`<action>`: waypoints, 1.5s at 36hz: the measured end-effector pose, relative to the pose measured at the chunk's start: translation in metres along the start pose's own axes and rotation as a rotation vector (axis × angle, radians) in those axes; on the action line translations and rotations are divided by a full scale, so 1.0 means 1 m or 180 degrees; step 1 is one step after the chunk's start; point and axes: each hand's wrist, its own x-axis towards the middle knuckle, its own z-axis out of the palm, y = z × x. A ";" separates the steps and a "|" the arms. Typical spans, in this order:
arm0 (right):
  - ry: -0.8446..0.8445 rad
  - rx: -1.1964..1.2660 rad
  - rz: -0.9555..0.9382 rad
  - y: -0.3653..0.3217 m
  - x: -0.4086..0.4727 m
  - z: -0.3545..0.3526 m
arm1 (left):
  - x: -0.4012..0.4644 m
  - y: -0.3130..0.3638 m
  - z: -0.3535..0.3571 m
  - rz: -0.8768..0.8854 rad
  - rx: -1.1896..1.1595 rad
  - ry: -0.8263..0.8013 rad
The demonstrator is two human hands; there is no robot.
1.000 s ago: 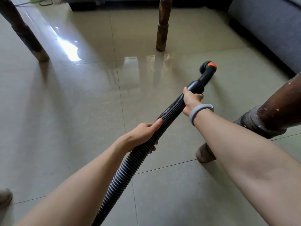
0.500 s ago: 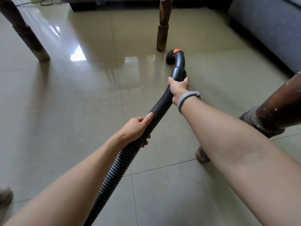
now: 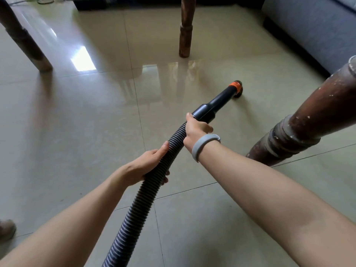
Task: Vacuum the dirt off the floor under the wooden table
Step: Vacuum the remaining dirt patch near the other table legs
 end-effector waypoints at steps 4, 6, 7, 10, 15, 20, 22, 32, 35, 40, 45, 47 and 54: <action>-0.0381 0.0423 0.0152 -0.012 0.000 -0.005 | -0.003 0.004 -0.001 0.0117 0.0070 -0.0008; -0.0588 0.0638 0.0183 -0.020 0.002 -0.011 | -0.005 0.006 -0.006 0.0115 0.0149 -0.0002; -0.0651 0.0683 0.0167 -0.024 0.003 -0.015 | -0.006 0.004 -0.009 0.0092 0.0200 0.0004; -0.0775 0.0702 0.0165 -0.032 0.007 -0.030 | -0.014 -0.008 -0.016 -0.0089 0.0282 -0.0086; -0.0703 0.0515 0.0139 -0.029 0.001 -0.035 | -0.018 -0.016 -0.014 -0.0264 0.0062 -0.0333; -0.0328 0.0491 -0.0074 -0.016 -0.013 -0.018 | -0.013 -0.007 -0.010 0.0106 0.0062 0.0107; -0.0164 0.0442 -0.0070 -0.007 -0.018 -0.014 | -0.010 -0.004 -0.009 0.0323 0.0315 0.0332; -0.0359 0.0649 0.0532 0.031 -0.039 -0.024 | -0.008 -0.019 -0.041 0.0592 0.1379 0.1140; -0.0610 0.0954 0.0849 0.042 -0.051 -0.027 | -0.010 -0.025 -0.056 0.0492 0.1558 0.1258; -0.0824 0.1003 0.0837 0.046 -0.055 -0.023 | -0.007 -0.034 -0.063 0.0451 0.1604 0.1413; -0.1015 0.0838 0.0645 0.026 -0.048 -0.022 | -0.004 -0.031 -0.055 0.0546 0.1449 0.1452; -0.1120 0.0838 0.0566 0.021 -0.046 -0.022 | -0.006 -0.029 -0.053 0.0553 0.1292 0.1303; -0.1271 0.0838 0.0736 0.045 -0.067 -0.020 | -0.025 -0.018 -0.058 0.0591 0.0822 0.0806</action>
